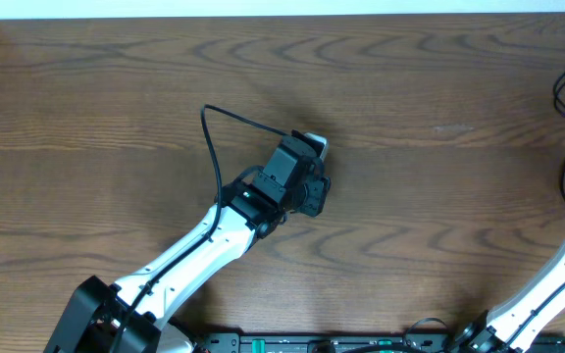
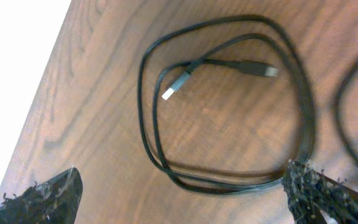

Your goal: Untangle cables

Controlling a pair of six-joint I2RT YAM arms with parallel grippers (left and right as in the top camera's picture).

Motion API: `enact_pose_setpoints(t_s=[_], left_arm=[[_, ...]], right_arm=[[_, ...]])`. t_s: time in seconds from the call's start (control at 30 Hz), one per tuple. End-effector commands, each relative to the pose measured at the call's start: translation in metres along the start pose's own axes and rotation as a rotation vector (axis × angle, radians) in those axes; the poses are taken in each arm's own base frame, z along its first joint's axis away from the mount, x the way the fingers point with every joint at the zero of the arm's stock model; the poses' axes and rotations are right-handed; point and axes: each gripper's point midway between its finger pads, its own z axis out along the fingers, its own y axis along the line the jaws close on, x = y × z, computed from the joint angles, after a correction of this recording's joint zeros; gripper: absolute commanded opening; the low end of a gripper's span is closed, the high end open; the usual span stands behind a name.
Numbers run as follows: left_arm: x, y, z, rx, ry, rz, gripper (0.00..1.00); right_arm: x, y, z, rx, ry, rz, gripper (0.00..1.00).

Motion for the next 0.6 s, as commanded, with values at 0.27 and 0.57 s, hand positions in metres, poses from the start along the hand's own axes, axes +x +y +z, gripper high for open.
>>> enact_pose_setpoints(t_s=[0.27, 0.57], left_arm=[[-0.009, 0.018, -0.004, -0.105, -0.052, 0.012, 0.53], [-0.041, 0.032, -0.057, -0.14, -0.202, -0.026, 0.54]], right_arm=[[-0.011, -0.05, -0.124, 0.621, -0.156, -0.043, 0.99], [0.041, -0.047, -0.151, 0.706, -0.028, 0.053, 0.99]])
